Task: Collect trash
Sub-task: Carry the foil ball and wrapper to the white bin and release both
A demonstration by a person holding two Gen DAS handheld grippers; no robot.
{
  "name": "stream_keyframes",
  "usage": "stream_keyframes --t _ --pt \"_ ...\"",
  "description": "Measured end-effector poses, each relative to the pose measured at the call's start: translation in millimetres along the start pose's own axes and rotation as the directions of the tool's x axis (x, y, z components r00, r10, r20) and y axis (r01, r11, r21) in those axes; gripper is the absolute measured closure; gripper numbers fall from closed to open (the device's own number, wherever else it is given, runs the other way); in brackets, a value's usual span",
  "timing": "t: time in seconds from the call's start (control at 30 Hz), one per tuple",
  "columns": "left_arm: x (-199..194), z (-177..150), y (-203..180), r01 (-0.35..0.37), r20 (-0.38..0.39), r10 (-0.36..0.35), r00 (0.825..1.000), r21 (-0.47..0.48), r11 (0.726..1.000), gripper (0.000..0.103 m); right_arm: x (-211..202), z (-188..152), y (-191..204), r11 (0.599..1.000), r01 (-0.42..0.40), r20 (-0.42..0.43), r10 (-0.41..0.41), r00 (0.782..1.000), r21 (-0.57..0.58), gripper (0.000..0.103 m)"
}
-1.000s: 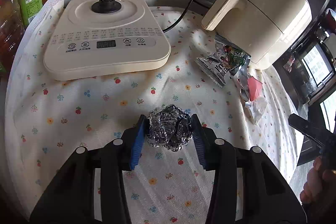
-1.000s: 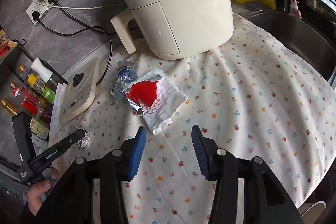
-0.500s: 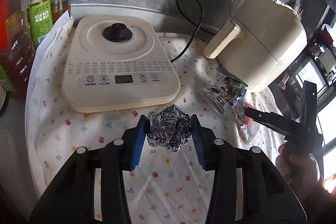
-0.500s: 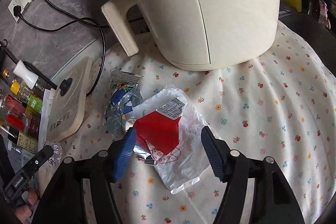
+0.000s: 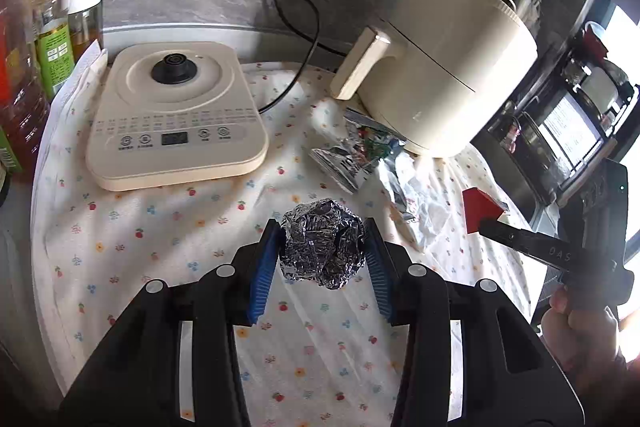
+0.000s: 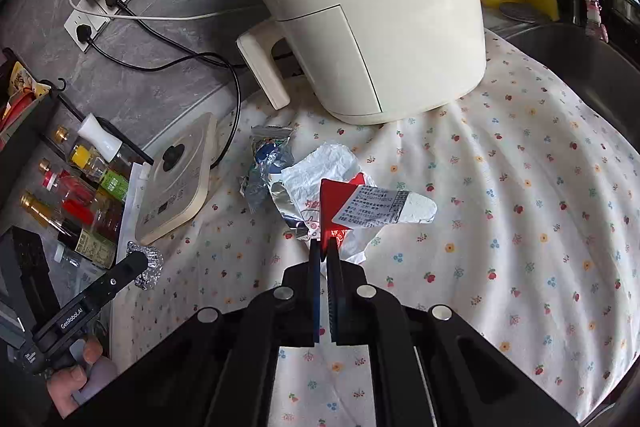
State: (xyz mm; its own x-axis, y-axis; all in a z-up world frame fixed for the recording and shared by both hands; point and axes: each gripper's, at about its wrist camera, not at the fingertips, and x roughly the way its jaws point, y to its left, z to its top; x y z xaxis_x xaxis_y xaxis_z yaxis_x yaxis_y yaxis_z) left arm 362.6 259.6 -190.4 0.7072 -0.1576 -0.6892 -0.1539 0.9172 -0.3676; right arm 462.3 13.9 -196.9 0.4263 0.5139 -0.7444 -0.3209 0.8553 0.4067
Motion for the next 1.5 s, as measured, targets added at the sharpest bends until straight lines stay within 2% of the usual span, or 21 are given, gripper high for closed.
stream_keyframes --t 0.23,0.47,0.57,0.7,0.87,1.0,1.27,1.5 --pt "20 -15 -69 0.098 -0.054 -0.093 0.994 0.090 0.991 0.061 -62 -31 -46 0.996 0.054 0.050 -0.057 0.997 0.067 0.099" --pt "36 -44 -170 0.240 -0.123 -0.217 0.968 0.217 0.946 0.061 -141 -76 -120 0.969 0.153 0.109 -0.176 0.978 0.192 0.099" --pt "36 -63 -215 0.306 -0.166 -0.271 0.948 0.247 0.919 0.061 -181 -103 -154 0.946 0.196 0.124 -0.234 0.964 0.260 0.099" --pt "33 -98 -276 0.389 -0.234 -0.327 0.916 0.305 0.870 0.061 -232 -146 -196 0.902 0.258 0.135 -0.319 0.938 0.345 0.099" --pt "29 -146 -342 0.469 -0.319 -0.365 0.874 0.362 0.806 0.061 -284 -201 -247 0.836 0.300 0.122 -0.394 0.911 0.460 0.099" --pt "29 -179 -382 0.508 -0.368 -0.377 0.850 0.379 0.774 0.061 -314 -242 -277 0.789 0.325 0.101 -0.435 0.895 0.521 0.099" --pt "34 -241 -436 0.558 -0.430 -0.396 0.811 0.366 0.745 0.061 -358 -304 -319 0.731 0.369 0.051 -0.482 0.875 0.575 0.099" --pt "44 -288 -457 0.575 -0.451 -0.417 0.789 0.303 0.760 0.061 -370 -338 -344 0.726 0.416 -0.009 -0.492 0.870 0.548 0.098"
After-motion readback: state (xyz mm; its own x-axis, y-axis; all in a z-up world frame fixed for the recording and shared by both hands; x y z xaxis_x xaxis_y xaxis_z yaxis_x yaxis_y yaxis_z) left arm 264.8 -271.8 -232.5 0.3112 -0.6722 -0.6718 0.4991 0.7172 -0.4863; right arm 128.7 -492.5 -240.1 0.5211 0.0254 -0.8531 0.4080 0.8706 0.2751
